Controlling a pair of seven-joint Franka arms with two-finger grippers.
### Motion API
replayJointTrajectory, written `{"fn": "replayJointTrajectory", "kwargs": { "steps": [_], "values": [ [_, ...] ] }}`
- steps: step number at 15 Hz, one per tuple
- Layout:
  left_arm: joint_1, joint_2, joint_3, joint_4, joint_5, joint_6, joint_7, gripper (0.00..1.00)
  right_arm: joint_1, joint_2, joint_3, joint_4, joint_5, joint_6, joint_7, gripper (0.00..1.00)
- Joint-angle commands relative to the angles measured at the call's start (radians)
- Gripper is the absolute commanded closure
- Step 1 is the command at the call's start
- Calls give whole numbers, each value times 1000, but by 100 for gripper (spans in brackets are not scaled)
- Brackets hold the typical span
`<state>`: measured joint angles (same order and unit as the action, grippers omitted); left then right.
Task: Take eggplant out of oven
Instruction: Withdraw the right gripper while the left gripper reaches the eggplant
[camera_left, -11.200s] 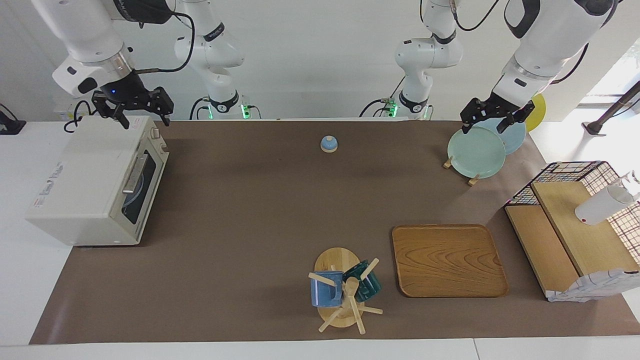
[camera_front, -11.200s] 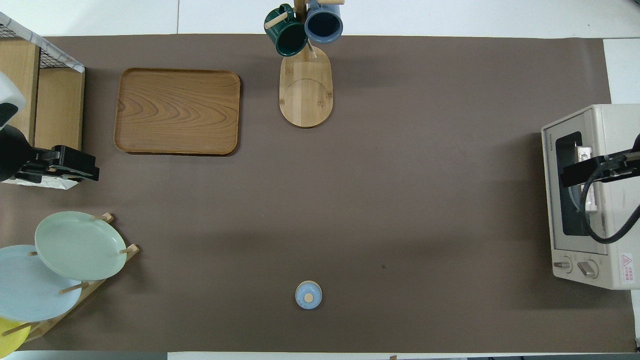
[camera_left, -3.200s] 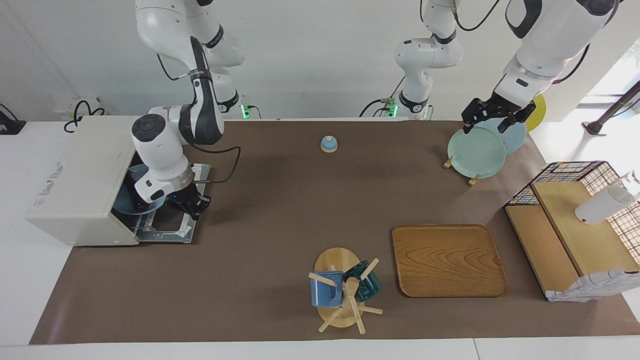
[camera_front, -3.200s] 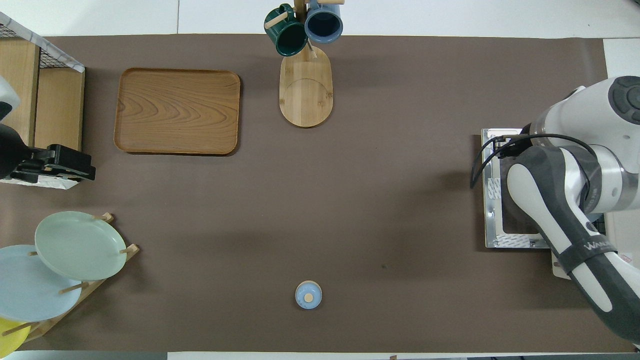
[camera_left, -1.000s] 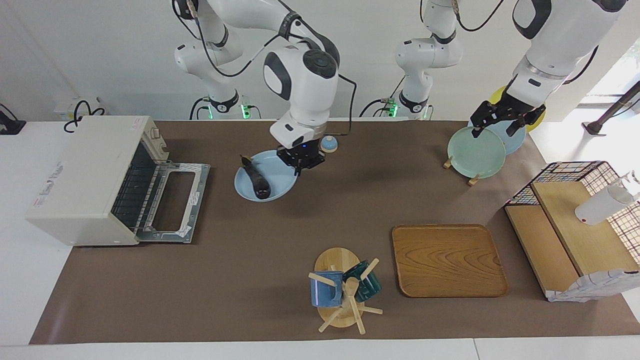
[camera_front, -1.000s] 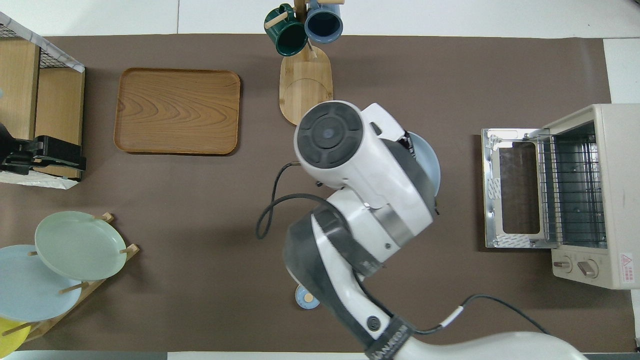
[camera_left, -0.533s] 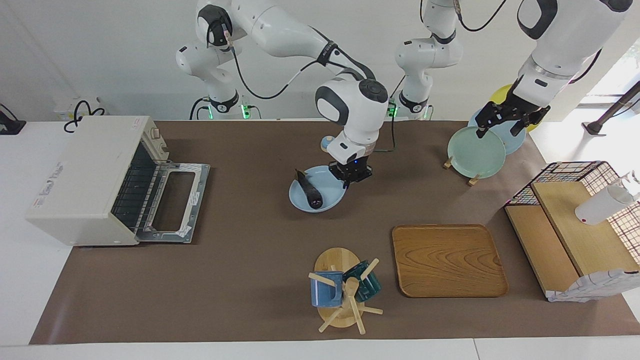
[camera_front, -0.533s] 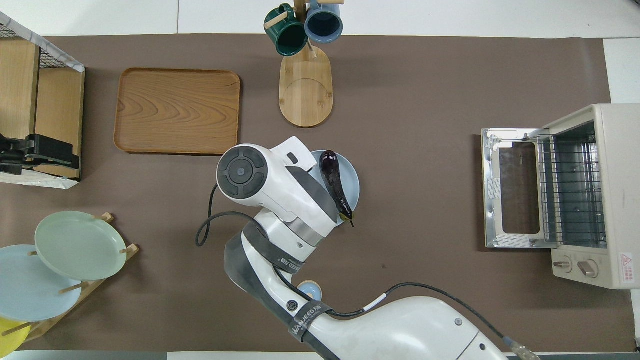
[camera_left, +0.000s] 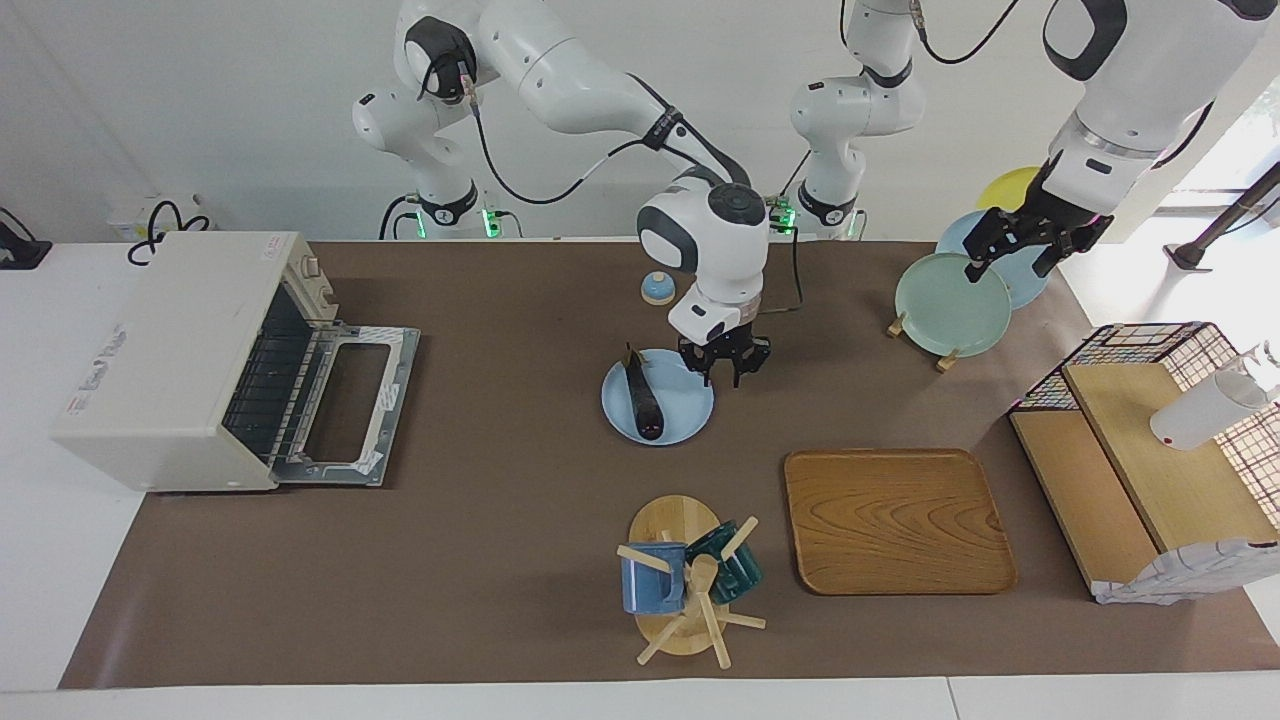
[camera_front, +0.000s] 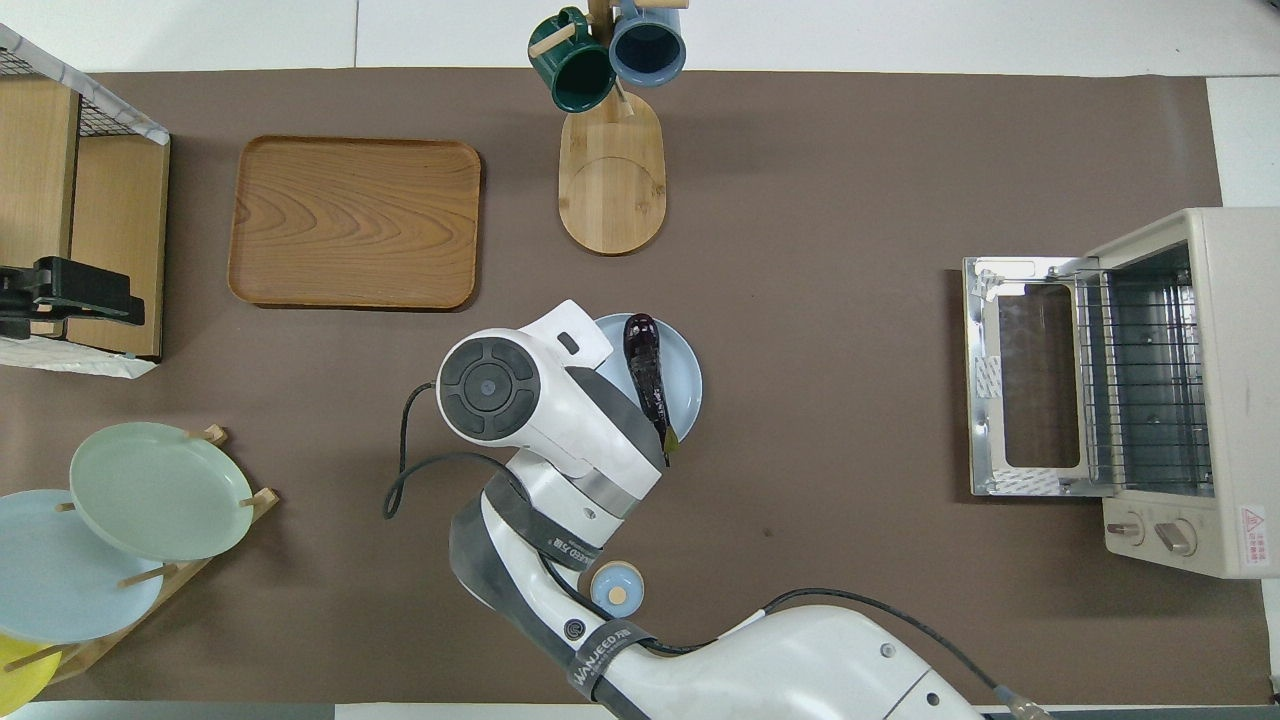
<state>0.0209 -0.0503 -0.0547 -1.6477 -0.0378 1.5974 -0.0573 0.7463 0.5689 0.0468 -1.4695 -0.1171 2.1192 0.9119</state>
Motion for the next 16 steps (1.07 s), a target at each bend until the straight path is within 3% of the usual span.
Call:
{"fn": "replayJointTrajectory", "kwargs": {
  "steps": [1, 4, 7, 10, 12, 14, 16],
  "values": [
    [5, -22, -7, -31, 4, 29, 2, 0, -50, -87, -7, 5, -73, -170, -126, 50],
    [-9, -25, -16, -46, 4, 29, -16, 0, -200, -177, -7, -15, -75, -298, -293, 100],
    [-87, -22, -17, -81, 3, 55, -79, 0, -307, -239, -10, -142, -107, -297, -329, 100],
    [-218, -13, -19, -151, -7, 159, -235, 0, -393, -290, -10, -277, -148, -288, -317, 100],
    [-306, -2, -19, -201, -20, 249, -318, 0, -441, -337, -10, -420, -153, -217, -304, 100],
    [-396, 61, -19, -212, -43, 326, -364, 0, -526, -369, -10, -549, -174, -119, -306, 100],
    [-485, 142, -19, -212, -43, 427, -418, 0, -567, -371, -10, -609, -177, -81, -312, 100]
  ]
}}
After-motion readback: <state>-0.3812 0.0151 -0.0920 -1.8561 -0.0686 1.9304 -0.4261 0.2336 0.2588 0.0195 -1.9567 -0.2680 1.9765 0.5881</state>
